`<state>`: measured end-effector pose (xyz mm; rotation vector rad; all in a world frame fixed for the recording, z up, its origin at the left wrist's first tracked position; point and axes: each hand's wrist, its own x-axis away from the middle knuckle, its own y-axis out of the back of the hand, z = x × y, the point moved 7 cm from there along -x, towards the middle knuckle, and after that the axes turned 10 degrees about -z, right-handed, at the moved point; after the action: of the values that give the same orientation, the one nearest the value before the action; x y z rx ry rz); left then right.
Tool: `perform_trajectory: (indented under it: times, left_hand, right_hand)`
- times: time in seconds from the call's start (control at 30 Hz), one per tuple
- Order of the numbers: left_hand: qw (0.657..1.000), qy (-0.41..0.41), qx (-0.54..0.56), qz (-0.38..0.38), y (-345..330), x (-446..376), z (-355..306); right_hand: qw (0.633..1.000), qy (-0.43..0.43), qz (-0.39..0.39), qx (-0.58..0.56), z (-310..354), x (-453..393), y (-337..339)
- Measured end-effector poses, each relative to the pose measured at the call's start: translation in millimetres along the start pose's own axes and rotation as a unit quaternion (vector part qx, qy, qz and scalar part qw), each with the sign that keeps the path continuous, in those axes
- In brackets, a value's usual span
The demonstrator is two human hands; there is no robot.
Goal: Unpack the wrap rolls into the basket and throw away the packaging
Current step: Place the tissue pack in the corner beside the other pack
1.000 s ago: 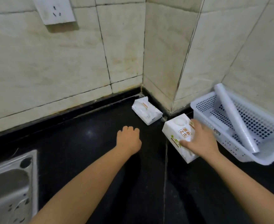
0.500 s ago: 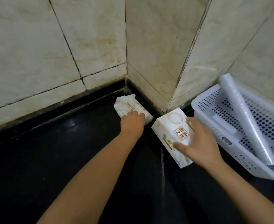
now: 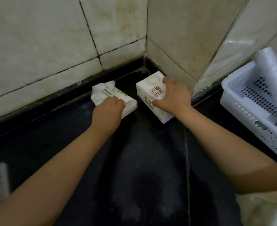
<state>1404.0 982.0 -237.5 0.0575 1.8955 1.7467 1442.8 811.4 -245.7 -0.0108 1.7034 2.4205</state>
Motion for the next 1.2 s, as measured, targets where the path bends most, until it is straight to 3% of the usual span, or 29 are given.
perform_trajectory:
  times: [0.3, 0.57, 0.67, 0.77, 0.87, 1.07, 1.2]
  left_hand:
    - [0.994, -0.087, 0.069, 0.003, -29.8, 3.7, -54.8]
    - [0.993, -0.06, 0.102, 0.011, -36.0, 6.4, -61.7]
    - [0.997, -0.051, 0.058, 0.003, -17.4, 7.6, -60.2]
    - [0.997, -0.026, 0.003, 0.079, -6.4, 15.0, -57.7]
    - [0.988, -0.031, -0.047, 0.142, 4.5, 22.5, -56.3]
    - [0.98, -0.103, -0.079, 0.152, 72.2, 50.9, -105.1]
    - [0.979, -0.174, -0.023, 0.108, 114.7, 104.0, -168.9]
  right_hand:
    - [0.999, -0.023, -0.028, 0.002, -15.0, -17.1, -27.9]
    - [0.997, 0.053, -0.053, 0.013, -9.0, -5.4, -25.5]
    - [0.995, 0.086, -0.049, -0.013, -4.3, 8.2, -15.8]
    - [0.995, 0.089, -0.025, -0.036, -1.1, 29.4, -2.6]
    - [0.994, 0.095, -0.01, -0.051, 1.1, 56.7, 25.0]
    - [0.995, 0.065, -0.067, -0.036, -25.0, 165.7, 115.9]
    - [0.989, 0.019, -0.147, 0.006, -55.7, 277.0, 177.9]
